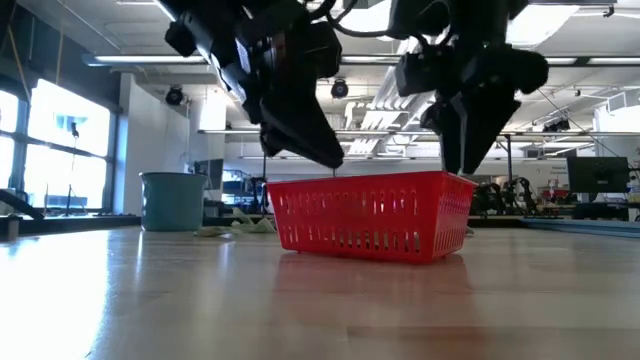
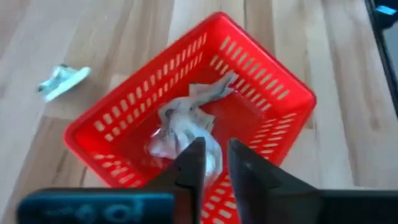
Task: Pick and place Stevia / Truvia into bins
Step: Put the light green stevia packet into the bin
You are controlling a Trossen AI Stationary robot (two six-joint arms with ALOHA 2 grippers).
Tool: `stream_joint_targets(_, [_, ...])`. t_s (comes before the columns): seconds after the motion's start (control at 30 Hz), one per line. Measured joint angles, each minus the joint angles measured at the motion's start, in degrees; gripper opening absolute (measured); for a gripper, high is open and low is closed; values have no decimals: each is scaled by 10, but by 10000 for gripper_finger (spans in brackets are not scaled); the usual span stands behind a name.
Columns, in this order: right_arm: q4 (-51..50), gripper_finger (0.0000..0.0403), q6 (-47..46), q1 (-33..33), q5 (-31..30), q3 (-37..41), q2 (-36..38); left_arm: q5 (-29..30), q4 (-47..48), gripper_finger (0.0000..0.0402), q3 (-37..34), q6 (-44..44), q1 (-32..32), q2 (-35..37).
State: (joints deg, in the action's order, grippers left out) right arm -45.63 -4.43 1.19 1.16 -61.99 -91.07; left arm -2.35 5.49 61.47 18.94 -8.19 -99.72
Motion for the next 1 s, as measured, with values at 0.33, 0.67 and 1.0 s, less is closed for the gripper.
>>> stream_joint_targets(0.33, [200,239,-38,-16,-17,52,-3,40,118,208,0,39,-1,71])
stream_joint_targets(0.67, [279,238,-60,-16,-39,58,-81,164,269,186,-1,55,-1,142])
stream_joint_targets(1.0, [323,204,-82,-34,-42,58,-120,170,322,172,-1,55,0,150])
